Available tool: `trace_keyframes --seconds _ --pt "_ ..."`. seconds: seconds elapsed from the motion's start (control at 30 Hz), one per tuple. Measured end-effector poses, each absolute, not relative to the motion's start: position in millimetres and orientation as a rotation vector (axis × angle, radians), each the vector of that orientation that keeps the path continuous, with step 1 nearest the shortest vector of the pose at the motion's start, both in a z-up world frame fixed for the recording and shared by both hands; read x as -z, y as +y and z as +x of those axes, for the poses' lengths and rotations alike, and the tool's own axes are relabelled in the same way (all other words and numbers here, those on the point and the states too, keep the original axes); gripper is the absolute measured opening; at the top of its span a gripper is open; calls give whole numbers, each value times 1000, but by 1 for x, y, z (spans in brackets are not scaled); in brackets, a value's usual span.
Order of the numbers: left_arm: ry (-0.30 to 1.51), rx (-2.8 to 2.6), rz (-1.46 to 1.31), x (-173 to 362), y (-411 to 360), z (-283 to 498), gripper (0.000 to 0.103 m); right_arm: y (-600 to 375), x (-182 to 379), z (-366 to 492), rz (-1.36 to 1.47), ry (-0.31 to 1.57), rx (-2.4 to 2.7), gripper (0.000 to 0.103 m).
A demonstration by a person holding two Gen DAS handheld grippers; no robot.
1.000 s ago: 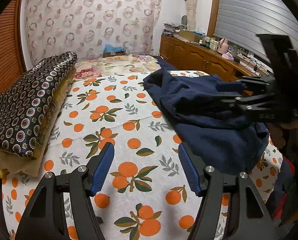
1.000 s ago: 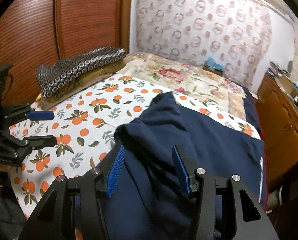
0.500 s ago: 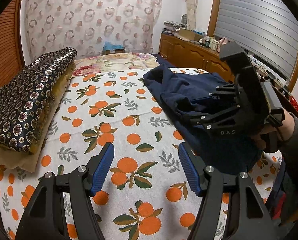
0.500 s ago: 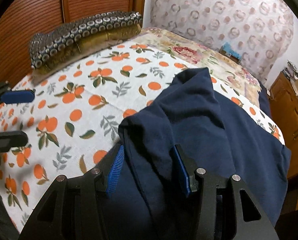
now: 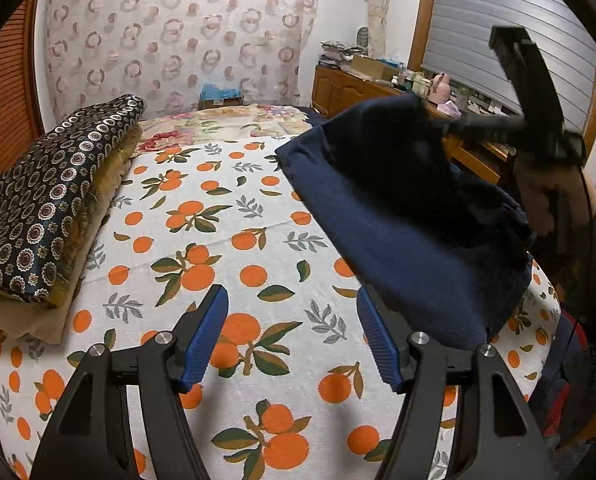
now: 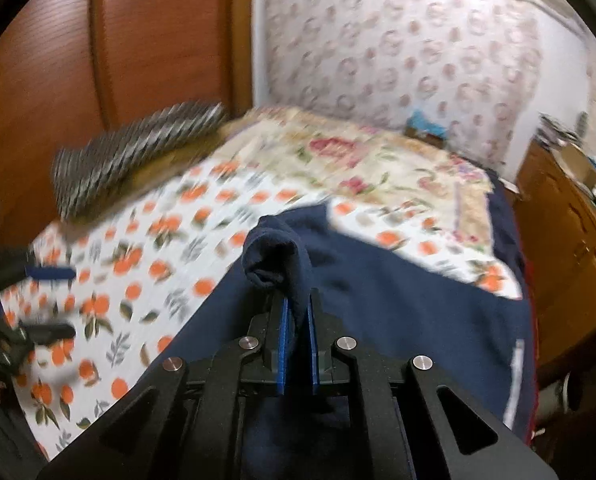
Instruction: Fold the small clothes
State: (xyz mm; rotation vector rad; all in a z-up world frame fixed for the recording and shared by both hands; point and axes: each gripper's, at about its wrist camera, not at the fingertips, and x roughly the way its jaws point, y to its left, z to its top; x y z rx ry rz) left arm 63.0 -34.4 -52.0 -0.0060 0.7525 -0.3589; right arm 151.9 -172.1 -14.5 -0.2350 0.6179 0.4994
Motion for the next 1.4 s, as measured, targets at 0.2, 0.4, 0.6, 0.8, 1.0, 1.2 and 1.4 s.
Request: trace_keyframes --seconds 0.2,0.4,0.6,0.8,1.0,1.2,1.4 --pt "751 366 -5 51 -38 62 68 -218 -5 166 -171 601 -388 8" --pt "753 369 -6 52 -39 61 68 -234 1 189 -141 656 -301 7" --pt "752 373 -4 51 -40 61 68 -226 -2 207 -140 674 -236 7" --pt "753 383 3 51 -44 60 68 -218 7 219 -215 717 -91 21" --pt "756 391 5 52 -48 60 68 -212 4 187 -197 703 -155 26" --pt "754 395 6 53 -54 60 68 -211 7 130 -174 681 -240 38" --pt "751 411 11 52 -63 57 68 -218 21 71 -149 673 -289 43"
